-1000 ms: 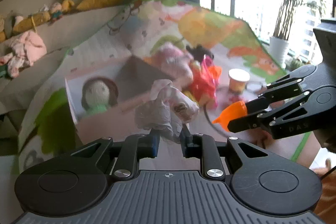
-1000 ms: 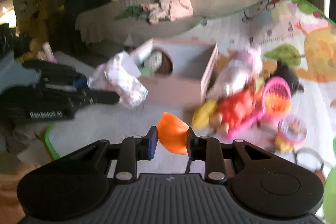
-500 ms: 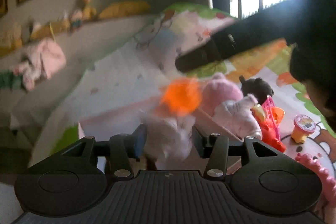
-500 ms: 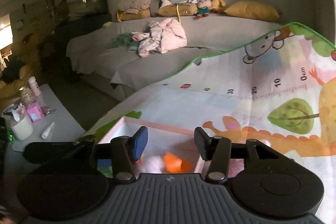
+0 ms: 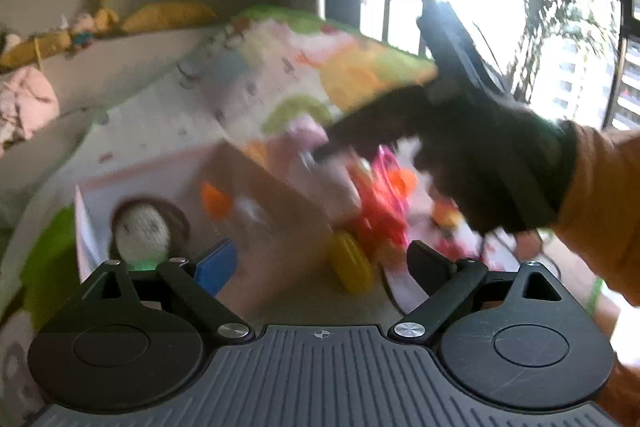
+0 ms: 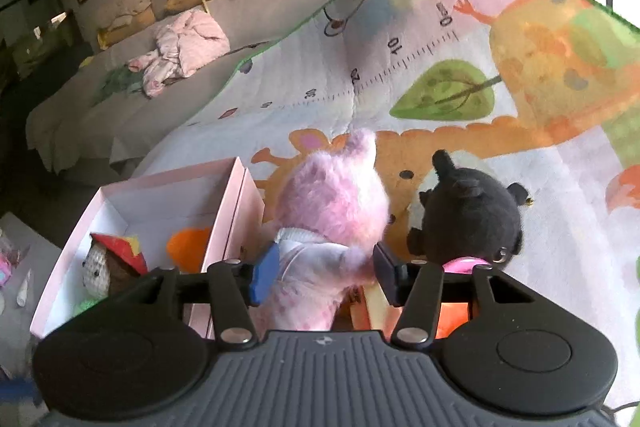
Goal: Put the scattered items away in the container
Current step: 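Grasp the pink plush bunny with the right tool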
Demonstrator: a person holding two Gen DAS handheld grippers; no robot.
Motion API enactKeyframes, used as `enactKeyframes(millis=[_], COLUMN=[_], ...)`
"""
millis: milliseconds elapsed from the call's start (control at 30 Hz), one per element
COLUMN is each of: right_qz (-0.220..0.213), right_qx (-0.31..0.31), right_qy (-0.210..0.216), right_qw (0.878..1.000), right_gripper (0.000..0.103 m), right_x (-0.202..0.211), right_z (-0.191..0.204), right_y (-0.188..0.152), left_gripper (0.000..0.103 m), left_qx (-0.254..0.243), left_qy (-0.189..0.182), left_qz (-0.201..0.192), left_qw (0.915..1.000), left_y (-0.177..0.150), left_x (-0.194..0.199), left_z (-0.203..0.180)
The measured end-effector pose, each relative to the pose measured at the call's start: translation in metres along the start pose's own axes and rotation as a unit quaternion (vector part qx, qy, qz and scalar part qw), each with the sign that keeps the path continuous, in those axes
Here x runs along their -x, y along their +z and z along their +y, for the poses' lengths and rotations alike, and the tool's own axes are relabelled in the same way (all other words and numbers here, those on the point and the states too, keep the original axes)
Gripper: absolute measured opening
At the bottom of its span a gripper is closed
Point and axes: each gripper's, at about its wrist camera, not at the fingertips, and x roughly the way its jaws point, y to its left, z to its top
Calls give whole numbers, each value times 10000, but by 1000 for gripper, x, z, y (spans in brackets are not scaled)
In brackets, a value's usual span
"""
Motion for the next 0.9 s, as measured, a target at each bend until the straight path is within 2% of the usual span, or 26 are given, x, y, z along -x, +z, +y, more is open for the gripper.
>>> enactKeyframes(millis=[33, 133, 233, 300, 367, 533, 633, 733, 900], right_qz=[-37, 21, 330, 310, 222, -255, -503, -643, -626], right_qx=[-7, 147, 303, 292, 270, 219, 340, 412, 388], right_qy=[-45, -243, -248, -229, -123, 90, 62, 221, 585], right_qw=[10000, 9996, 9987, 9988, 9993, 9994, 9981, 9968, 9956], right_gripper=[54, 70, 71, 68, 67, 66, 66, 66, 66], right_x=[-6, -28, -52, -46, -28, 48, 88, 123, 168], right_z=[0, 9, 12, 12, 11, 2, 5, 8, 7], right_y=[3, 12, 11, 10, 8, 0, -6, -18, -41], left_gripper=[95, 95, 96, 96, 96, 96, 96, 96, 97], left_qx=[39, 195, 277, 309, 358, 339, 357, 342, -177], left_qy=[0, 63, 101, 140, 164, 103, -3, -92, -154], left_qz=[111, 341, 381, 421, 492, 543, 599, 681, 581], left_qw=[9999, 9992, 9988, 9985, 9980, 9979, 9976, 9971, 9980], left_y=[-5, -13, -17, -20, -22, -25, -29, -31, -28], left_x=[-3, -11, -10, -9, -7, -1, -1, -2, 16], left_z=[-1, 2, 6, 9, 13, 15, 11, 1, -28])
